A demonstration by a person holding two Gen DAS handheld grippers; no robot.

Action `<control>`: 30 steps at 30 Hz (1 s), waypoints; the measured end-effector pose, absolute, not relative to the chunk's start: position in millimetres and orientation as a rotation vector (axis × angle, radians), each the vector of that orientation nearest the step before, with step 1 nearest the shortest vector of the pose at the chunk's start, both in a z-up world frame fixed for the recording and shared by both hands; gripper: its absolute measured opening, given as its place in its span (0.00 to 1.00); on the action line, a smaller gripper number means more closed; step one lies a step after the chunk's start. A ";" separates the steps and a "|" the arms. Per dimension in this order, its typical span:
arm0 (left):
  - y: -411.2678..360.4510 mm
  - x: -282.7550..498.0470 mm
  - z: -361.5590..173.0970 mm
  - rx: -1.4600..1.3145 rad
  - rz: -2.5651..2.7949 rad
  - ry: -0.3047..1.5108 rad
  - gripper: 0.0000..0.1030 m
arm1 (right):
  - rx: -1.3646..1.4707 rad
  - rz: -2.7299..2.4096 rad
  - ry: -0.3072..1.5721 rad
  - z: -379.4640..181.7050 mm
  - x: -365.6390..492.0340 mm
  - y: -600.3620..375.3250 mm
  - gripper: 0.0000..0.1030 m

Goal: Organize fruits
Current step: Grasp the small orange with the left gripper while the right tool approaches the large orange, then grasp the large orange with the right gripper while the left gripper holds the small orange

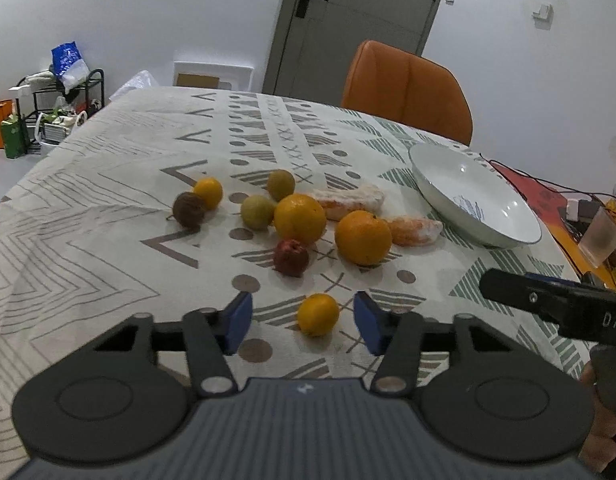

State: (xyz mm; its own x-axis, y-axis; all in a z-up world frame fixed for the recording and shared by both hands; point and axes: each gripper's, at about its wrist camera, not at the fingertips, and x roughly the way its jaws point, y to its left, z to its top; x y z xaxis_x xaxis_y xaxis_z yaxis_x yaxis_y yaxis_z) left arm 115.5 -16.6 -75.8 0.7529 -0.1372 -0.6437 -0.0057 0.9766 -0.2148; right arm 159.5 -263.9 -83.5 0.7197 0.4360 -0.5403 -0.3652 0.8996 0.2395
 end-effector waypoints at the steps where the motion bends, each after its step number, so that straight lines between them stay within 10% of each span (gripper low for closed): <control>1: -16.9 117.1 -78.1 -0.205 -0.076 0.720 0.40 | 0.121 0.446 0.630 -84.7 161.1 -262.4 1.00; 4: -14.9 120.2 -81.7 -0.192 -0.064 0.718 0.20 | 0.126 0.450 0.632 -86.1 165.2 -258.0 0.99; 30: 36.4 120.6 -69.9 -0.250 0.034 0.682 0.20 | 0.107 0.573 0.675 -94.4 199.2 -208.6 0.69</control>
